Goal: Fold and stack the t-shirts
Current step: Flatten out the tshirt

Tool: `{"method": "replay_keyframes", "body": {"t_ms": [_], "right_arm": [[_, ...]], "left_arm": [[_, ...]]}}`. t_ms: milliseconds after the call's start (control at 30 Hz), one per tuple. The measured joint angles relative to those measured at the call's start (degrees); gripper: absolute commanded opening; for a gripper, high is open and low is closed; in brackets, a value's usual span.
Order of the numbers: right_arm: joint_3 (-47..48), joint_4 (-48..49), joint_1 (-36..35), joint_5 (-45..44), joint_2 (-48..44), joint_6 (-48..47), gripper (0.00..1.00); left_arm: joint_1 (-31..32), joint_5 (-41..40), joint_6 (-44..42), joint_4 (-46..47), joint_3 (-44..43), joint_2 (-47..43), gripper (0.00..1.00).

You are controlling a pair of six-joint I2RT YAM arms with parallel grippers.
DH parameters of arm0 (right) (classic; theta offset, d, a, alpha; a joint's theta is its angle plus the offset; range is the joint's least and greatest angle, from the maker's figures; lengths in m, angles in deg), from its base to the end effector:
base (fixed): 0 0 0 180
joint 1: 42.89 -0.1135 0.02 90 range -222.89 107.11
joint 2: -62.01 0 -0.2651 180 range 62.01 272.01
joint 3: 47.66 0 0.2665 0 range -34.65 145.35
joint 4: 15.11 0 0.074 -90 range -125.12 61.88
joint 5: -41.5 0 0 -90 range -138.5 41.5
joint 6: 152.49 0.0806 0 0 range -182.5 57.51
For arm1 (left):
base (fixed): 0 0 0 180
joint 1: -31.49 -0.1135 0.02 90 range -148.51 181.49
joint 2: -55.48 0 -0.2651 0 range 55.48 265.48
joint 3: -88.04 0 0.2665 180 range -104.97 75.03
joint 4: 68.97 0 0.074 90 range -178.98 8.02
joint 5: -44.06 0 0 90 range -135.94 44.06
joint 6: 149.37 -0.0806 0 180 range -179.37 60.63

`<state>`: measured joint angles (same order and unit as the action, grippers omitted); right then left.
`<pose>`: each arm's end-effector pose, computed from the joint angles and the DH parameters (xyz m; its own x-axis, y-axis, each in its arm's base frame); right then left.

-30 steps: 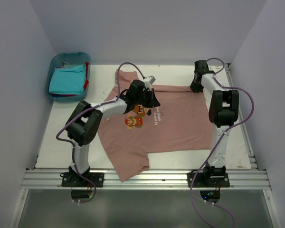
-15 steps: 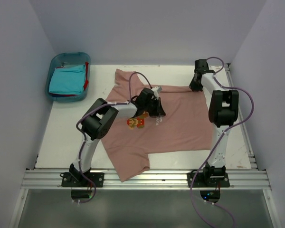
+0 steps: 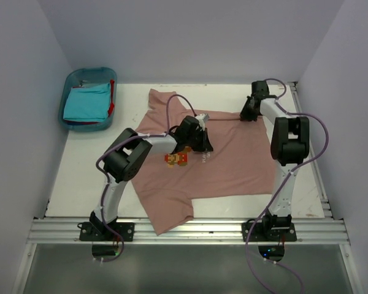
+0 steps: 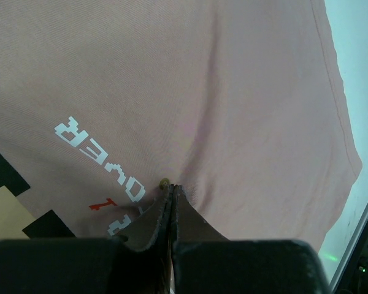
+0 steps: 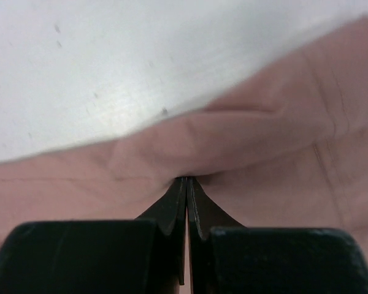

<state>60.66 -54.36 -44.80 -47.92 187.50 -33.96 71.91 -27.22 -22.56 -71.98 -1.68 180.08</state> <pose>0.5137 0.0179 0.1219 -0.7501 0.4528 -0.4819 0.3635 0.8911 0.2716 0.3698 -0.3489 0.0870 -0.8578 -0.0148 -0.5137 0.3659 0.6844 -0.6307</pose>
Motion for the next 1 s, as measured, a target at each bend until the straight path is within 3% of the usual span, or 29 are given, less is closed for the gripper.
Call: {"method": "replay_keyframes", "body": {"t_ms": [333, 667, 767, 1000], "right_arm": [[21.88, -6.14, 0.00, -0.37, 13.81, 1.64, 0.00], [37.83, -10.78, -0.07, -1.66, 22.77, 5.20, 0.00], [36.02, -9.35, -0.13, -2.51, 21.92, 6.54, 0.00], [-1.09, 14.49, 0.09, -9.42, 1.25, 6.16, 0.00]], "left_arm": [[0.04, -0.90, -0.46, 0.33, 5.29, -3.72, 0.00], [0.11, -1.64, -1.46, 1.25, 8.92, -6.16, 0.00], [0.11, -1.81, -1.49, 1.46, 9.70, -6.67, 0.00], [0.13, -4.63, -3.72, -1.84, 10.27, -9.07, 0.00]]}}
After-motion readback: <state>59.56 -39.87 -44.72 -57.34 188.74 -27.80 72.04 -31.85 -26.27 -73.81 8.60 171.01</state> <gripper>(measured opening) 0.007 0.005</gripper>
